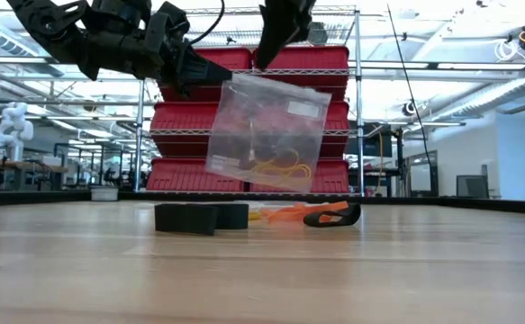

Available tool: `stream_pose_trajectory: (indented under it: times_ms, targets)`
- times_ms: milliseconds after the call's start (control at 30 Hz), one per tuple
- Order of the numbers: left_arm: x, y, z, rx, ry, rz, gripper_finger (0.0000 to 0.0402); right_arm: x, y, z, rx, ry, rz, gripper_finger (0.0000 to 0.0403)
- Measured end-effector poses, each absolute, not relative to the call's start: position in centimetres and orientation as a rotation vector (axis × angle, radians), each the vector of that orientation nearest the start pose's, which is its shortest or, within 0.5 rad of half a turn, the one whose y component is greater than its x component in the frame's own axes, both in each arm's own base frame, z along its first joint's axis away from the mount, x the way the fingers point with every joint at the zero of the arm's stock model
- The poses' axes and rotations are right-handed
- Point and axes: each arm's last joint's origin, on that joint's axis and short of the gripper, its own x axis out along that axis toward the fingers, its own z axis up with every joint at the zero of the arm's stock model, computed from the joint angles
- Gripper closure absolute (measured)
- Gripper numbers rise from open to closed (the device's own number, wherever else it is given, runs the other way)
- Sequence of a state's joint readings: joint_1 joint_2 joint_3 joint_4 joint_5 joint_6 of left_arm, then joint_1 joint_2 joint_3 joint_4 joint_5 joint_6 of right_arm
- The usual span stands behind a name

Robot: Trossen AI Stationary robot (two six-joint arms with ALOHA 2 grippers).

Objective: Sort rubber bands
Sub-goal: Put the yellow rubber band into the right transparent zip lock bag

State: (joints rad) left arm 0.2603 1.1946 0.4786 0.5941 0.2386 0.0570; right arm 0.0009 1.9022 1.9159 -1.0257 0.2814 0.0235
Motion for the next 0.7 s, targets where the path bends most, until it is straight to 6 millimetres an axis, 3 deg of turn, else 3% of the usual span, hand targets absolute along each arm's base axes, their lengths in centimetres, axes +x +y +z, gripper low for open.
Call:
stream_pose_trajectory:
  times_ms: [167, 300, 400, 600, 700]
  targets:
    - [23.6, 5.6, 22.1, 0.029, 0.124, 0.018, 0.0400, 39.5, -0.1, 35.8, -0.061, 0.989, -0.159, 0.0272]
    - [23.6, 5.6, 22.1, 0.033, 0.130, 0.019, 0.0400, 39.7, 0.7, 34.9, 0.017, 1.012, -0.037, 0.0281]
    - [23.5, 5.8, 22.0, 0.031, 0.138, 0.027, 0.0400, 40.3, 1.3, 31.8, 0.047, 1.031, 0.002, 0.0288]
    - [23.2, 6.6, 21.5, 0.017, 0.184, 0.058, 0.0400, 40.4, 1.5, 23.1, 0.130, 1.040, -0.012, 0.0288]
    - [23.1, 6.8, 21.4, 0.013, 0.194, 0.070, 0.0400, 40.0, 1.5, 20.4, 0.155, 1.024, 0.003, 0.0280]
